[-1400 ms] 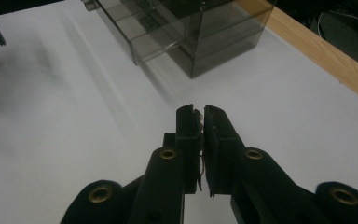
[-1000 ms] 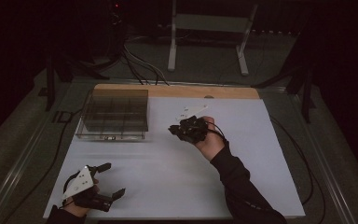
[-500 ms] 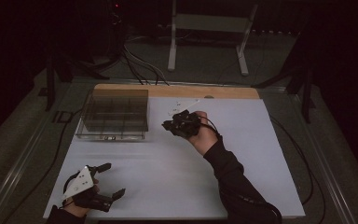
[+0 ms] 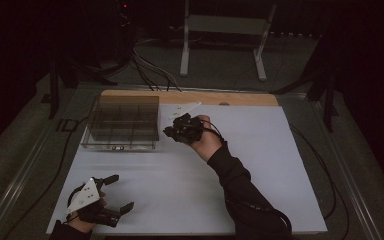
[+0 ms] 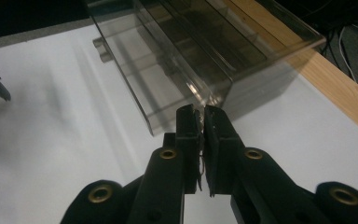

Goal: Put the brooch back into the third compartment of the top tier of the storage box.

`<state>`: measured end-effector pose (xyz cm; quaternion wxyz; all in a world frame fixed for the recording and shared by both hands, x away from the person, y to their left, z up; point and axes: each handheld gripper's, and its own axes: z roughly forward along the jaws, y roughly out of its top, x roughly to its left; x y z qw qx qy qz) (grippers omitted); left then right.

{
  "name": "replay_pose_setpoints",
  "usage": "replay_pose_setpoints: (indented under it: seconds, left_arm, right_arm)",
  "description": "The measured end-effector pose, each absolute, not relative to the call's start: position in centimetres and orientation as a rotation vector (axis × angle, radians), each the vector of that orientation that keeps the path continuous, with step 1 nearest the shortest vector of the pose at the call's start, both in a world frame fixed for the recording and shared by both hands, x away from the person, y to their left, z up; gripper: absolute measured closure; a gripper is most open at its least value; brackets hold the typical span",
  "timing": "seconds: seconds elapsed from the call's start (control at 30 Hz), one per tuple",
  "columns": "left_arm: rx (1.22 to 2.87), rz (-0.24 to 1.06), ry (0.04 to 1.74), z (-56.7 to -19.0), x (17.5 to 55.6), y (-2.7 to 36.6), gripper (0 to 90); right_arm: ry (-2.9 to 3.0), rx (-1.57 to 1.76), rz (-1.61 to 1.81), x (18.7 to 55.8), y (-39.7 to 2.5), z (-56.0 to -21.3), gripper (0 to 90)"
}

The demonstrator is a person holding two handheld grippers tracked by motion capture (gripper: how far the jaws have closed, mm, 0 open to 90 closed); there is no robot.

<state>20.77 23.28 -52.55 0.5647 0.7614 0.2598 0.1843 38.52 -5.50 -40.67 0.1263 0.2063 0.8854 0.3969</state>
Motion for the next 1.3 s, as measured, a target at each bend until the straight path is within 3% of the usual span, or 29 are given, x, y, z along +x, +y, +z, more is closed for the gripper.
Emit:
replay_pose_setpoints:
  seconds: [1.3]
  left_arm:
    - [1.791, 0.43, 0.609, -52.5, 20.6, 23.3, 0.6]
  right_arm:
    - [2.645, 0.587, 1.129, 40.4, 1.7, -42.3, 85.6]
